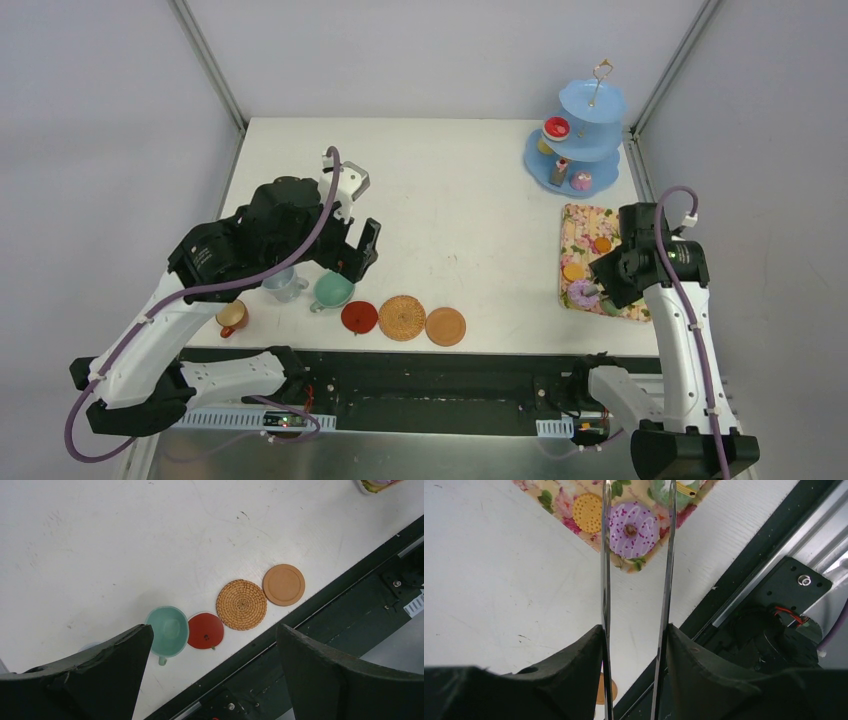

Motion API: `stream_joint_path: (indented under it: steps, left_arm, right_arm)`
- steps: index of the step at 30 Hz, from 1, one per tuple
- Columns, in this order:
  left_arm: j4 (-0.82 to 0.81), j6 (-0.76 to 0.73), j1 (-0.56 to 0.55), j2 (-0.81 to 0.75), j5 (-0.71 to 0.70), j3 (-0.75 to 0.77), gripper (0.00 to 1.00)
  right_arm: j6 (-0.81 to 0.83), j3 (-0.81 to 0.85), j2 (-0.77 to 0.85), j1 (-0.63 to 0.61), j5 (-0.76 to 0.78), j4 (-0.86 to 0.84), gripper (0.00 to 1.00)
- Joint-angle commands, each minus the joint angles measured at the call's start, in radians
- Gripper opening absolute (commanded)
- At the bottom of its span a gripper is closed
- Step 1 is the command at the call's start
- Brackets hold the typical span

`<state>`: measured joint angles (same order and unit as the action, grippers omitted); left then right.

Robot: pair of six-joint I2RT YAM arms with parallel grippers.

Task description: Serve the afternoon tea

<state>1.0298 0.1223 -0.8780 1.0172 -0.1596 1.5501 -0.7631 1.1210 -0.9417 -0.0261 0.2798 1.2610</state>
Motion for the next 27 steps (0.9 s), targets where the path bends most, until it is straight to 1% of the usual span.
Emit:
stream_joint_path:
  steps: [1,4,7,16,27]
  left_arm:
    - [-0.016,-0.005,-0.008,-0.007,-0.015,0.001,1.0]
    - [-0.014,-0.005,-0.009,-0.006,-0.013,-0.005,1.0]
    - [-0.017,-0.01,-0.008,-0.004,-0.014,-0.01,1.0]
    - [-0.016,-0.024,-0.027,-0.002,-0.031,-0.012,1.0]
    - [-0.008,-0.024,-0.029,0.007,-0.043,-0.001,1.0]
  right_arm:
    - [-0.095,-0.01,0.029,0.011,0.013,0.093,0.5]
    - [-0.094,-0.007,0.015,0.011,0.026,0.128,0.51]
    - [-0.089,-0.016,0.032,0.011,0.045,0.128,0.52]
    - [-0.06,-0.093,0.034,0.011,0.001,0.05,0.54]
    - [-0.028,-0.14,0.006,0.012,0.02,-0.033,0.55]
